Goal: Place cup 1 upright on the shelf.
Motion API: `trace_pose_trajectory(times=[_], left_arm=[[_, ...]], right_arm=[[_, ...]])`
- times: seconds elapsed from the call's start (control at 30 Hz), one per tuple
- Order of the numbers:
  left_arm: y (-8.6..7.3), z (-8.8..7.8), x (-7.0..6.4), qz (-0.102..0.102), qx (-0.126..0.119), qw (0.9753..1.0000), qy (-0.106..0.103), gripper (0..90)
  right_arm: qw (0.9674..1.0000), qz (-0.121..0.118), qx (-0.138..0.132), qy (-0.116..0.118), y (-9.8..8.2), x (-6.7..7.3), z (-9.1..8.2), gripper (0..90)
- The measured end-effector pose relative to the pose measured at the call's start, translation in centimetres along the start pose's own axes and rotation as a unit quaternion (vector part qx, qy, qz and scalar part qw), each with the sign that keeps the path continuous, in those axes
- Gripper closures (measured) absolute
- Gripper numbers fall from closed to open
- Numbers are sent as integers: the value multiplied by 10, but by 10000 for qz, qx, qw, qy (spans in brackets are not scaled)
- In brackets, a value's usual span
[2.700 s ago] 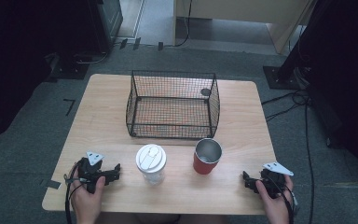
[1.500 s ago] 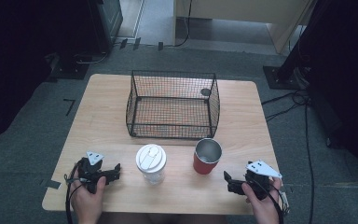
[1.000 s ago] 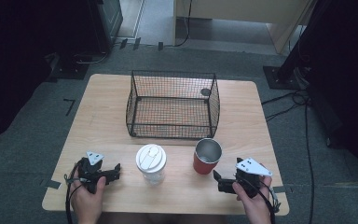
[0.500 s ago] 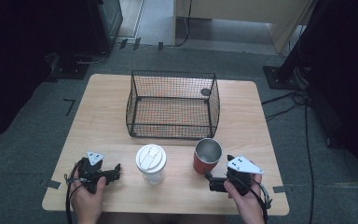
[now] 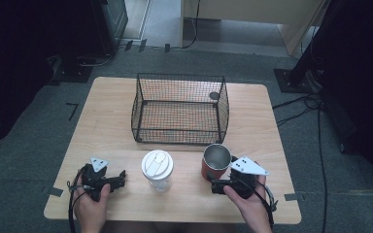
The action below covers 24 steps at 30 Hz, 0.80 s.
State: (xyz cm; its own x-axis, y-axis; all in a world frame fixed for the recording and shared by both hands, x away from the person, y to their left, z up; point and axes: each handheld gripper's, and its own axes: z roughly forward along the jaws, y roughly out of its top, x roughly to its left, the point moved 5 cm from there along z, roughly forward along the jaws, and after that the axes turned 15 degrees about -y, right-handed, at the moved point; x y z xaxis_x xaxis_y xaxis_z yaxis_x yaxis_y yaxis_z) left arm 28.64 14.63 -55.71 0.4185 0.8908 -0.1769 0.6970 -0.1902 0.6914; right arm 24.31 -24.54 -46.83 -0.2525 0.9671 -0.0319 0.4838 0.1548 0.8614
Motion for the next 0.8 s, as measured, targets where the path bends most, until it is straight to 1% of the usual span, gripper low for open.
trace_pose_trajectory(times=[0.03, 0.1, 0.27, 0.3, 0.4, 0.57, 0.6, 0.63, 0.67, 0.7, 0.8], left_arm=[[0, 0, 0, 0, -1, 10000, -1, 1], [0, 0, 0, 0, -1, 10000, -1, 0], [0, 0, 0, 0, 1, 10000, -1, 1], [0, 0, 0, 0, 1, 10000, 0, 1], [0, 0, 0, -3, -3, 10000, 0, 1], [0, 0, 0, -2, -4, 10000, 0, 1], [0, 0, 0, -2, -2, 10000, 0, 1], [0, 0, 0, 0, 0, 10000, -1, 1], [0, 0, 0, -3, -4, 10000, 0, 1], [0, 0, 0, -2, -3, 10000, 0, 1], [0, 0, 0, 0, 1, 10000, 0, 1]], right_arm=[[10000, 0, 0, 0, 0, 0, 0, 3], [9999, 19, 31, -107, 4, 1, 3, 3], [9998, 52, 59, -174, 7, 3, 8, 2], [9997, 79, 93, -227, 7, 3, 11, 2], [9994, 83, 136, -293, 7, 3, 15, 2], [9991, 97, 216, -340, 7, 6, 23, 5], [9991, 96, 225, -346, 7, 7, 25, 8], [9987, 107, 221, -442, 7, 7, 27, 44], [9987, 107, 221, -442, 7, 7, 27, 44], [9985, 137, 213, -492, 7, 6, 28, 51], [9984, 175, 201, -507, 8, 7, 29, 56]])
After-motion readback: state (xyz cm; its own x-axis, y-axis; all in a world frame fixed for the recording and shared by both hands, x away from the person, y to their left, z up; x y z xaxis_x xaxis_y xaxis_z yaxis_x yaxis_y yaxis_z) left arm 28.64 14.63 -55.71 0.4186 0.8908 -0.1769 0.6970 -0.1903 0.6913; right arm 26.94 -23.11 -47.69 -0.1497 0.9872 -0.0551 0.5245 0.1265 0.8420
